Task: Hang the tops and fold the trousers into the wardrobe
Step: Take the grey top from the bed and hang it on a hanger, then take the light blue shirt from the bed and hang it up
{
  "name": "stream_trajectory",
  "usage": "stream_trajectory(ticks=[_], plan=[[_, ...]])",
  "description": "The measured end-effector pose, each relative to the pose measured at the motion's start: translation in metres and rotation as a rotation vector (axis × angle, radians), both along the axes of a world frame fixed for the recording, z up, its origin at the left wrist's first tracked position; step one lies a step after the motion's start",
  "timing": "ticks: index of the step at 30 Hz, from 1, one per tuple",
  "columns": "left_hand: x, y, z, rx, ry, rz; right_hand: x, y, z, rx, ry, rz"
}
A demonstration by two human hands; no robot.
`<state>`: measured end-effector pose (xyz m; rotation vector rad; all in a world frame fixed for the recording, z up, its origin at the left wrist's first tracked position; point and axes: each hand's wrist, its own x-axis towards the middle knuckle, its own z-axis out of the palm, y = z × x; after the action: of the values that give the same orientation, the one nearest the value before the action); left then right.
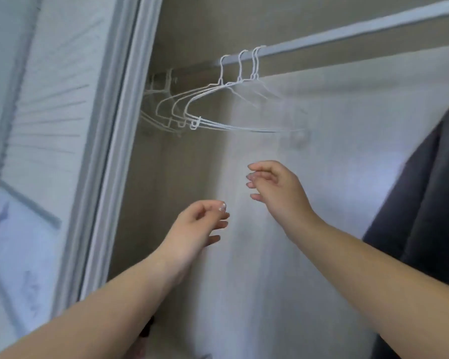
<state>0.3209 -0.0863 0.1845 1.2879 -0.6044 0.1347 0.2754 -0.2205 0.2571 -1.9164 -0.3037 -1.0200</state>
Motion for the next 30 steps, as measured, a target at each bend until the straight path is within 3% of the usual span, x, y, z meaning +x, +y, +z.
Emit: stream_trajectory(ticks=[5, 11, 15, 21, 30], plan=[[-0.040, 0.113, -0.078, 0.026, 0.133, 0.200, -0.026, 0.091, -0.105, 0.049, 0.238, 0.394], [-0.157, 0.259, -0.163, 0.074, 0.248, 0.476, -0.095, 0.232, -0.212, 0.064, 0.541, 0.769], [-0.269, 0.340, -0.211, 0.068, 0.353, 0.658, -0.167, 0.323, -0.262, 0.023, 0.670, 0.999], [-0.486, 0.453, -0.276, -0.021, 0.531, 1.095, -0.317, 0.474, -0.323, -0.163, 0.837, 1.413], [-0.740, 0.495, -0.314, -0.286, 0.634, 1.633, -0.522, 0.613, -0.371, -0.456, 0.922, 1.910]])
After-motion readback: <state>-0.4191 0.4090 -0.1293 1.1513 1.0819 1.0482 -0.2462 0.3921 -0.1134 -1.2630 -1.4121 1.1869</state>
